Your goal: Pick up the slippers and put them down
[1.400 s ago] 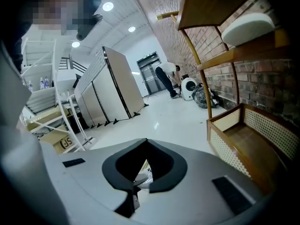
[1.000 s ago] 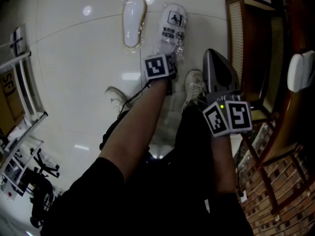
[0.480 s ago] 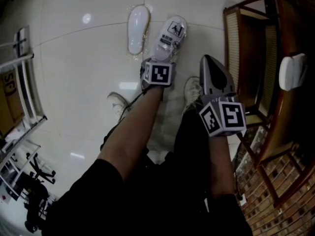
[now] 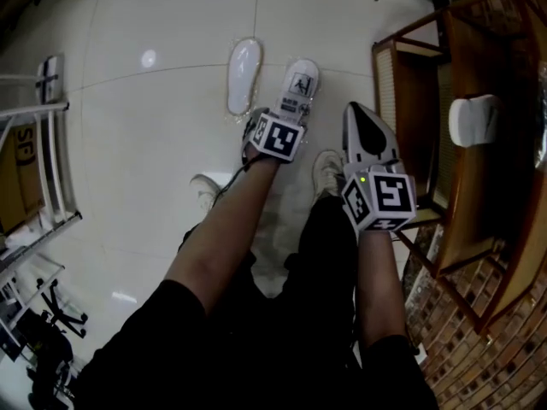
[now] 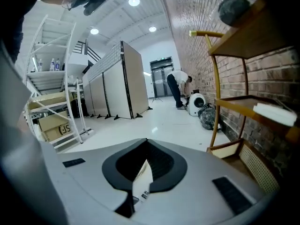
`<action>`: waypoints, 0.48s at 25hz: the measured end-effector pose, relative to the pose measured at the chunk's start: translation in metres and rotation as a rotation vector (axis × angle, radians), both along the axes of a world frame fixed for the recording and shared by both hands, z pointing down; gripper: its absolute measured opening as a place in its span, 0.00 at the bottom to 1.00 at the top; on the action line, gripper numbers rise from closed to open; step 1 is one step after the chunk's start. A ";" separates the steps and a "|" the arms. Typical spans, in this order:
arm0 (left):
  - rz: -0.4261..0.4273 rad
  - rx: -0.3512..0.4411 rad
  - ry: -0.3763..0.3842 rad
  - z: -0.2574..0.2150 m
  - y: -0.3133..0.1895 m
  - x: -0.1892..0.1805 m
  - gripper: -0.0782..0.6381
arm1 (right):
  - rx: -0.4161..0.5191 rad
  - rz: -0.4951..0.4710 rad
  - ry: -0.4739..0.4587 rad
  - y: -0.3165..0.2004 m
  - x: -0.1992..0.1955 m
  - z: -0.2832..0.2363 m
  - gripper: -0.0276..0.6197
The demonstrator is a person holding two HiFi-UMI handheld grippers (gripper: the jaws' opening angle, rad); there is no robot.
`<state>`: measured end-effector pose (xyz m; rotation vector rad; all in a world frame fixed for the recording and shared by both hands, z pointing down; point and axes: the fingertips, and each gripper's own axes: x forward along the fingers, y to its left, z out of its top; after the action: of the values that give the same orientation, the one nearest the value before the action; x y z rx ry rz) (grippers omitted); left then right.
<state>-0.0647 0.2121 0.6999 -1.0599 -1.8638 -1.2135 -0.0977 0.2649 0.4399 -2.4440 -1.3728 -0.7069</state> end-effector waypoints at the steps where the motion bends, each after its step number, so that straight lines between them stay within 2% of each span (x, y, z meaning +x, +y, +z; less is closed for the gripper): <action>1: -0.025 -0.031 -0.004 -0.015 0.007 0.006 0.73 | -0.011 -0.001 -0.005 -0.001 0.001 -0.010 0.06; 3: -0.067 -0.119 -0.019 -0.053 0.021 0.017 0.73 | -0.036 -0.009 -0.014 -0.003 0.004 -0.032 0.06; 7: -0.091 -0.361 -0.022 -0.143 0.057 0.040 0.73 | -0.122 -0.008 -0.011 0.000 0.011 -0.082 0.05; 12: -0.227 -0.572 -0.021 -0.256 0.065 0.094 0.73 | -0.209 0.006 -0.014 -0.022 0.021 -0.147 0.06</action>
<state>0.0291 0.2774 0.4442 -1.6008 -2.2171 -0.8166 -0.0769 0.2429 0.2927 -2.5952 -1.5295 -0.6070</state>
